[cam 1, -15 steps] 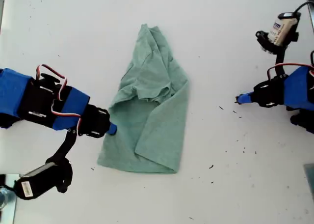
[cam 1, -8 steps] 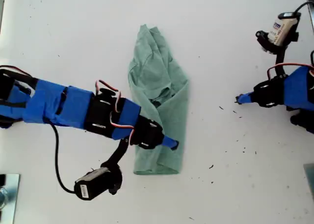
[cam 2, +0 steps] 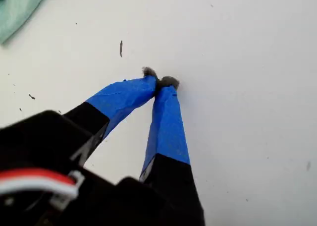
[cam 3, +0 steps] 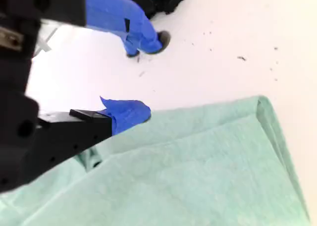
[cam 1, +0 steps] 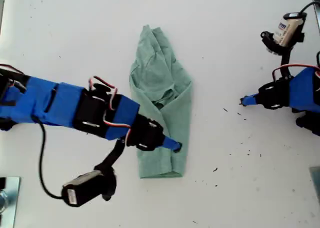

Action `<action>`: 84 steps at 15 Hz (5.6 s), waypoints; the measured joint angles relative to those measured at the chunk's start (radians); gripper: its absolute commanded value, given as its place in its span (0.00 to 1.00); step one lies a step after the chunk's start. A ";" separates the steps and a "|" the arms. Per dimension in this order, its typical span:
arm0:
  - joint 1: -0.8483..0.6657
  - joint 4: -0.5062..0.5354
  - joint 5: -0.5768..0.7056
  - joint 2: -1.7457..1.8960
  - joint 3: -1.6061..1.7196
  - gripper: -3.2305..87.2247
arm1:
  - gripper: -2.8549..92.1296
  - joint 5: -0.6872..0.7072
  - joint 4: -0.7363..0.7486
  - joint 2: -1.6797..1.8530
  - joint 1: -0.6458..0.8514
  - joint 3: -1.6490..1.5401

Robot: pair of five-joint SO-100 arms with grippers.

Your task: Fold t shirt

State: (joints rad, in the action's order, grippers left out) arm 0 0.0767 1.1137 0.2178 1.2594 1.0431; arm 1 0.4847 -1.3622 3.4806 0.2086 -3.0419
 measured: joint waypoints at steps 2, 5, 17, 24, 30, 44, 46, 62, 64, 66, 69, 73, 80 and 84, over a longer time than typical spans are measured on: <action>-0.031 0.123 -0.003 0.256 0.209 0.09 | 0.06 0.000 0.000 0.000 0.000 0.000; -0.087 -0.052 -0.097 0.804 0.934 0.03 | 0.06 0.000 0.000 0.000 0.000 -0.002; -0.040 -0.127 -0.334 1.543 1.790 0.22 | 0.07 -0.041 0.031 -0.215 -0.067 0.179; 0.196 0.098 -0.256 0.344 0.442 0.30 | 0.41 -0.137 -0.123 -1.723 -0.371 1.657; 0.161 0.046 -0.207 0.058 0.310 0.29 | 0.40 -0.202 -0.143 -2.025 -0.449 1.885; 0.143 0.025 -0.123 -0.321 -0.031 0.03 | 0.04 -0.239 0.236 -2.387 -0.495 1.965; 0.156 0.021 -0.101 -0.325 -0.072 0.03 | 0.04 -0.213 0.196 -2.384 -0.512 2.034; -0.064 0.130 0.031 0.081 0.000 0.20 | 0.04 0.176 -0.011 -1.798 -0.183 1.821; -0.141 0.137 0.064 0.083 0.023 0.29 | 0.30 0.218 0.101 -1.727 -0.074 1.663; -0.215 0.144 0.115 0.083 0.044 0.36 | 0.37 0.233 0.296 -1.632 0.063 1.451; -0.334 0.187 0.166 0.133 0.103 0.37 | 0.33 0.258 0.448 -1.448 0.255 1.198; -0.634 0.218 0.262 0.433 0.364 0.37 | 0.24 0.302 0.396 -1.290 0.460 1.103; -0.699 -0.064 0.238 1.249 1.379 0.04 | 0.21 0.284 0.253 -0.675 0.520 0.543; -0.400 -0.155 -0.054 2.052 2.091 0.03 | 0.17 0.132 0.121 -0.066 0.414 0.052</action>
State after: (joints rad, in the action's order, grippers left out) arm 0 -0.3237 0.9587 0.1641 3.3119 3.1339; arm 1 0.6167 -1.2410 3.4146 0.6228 -2.9897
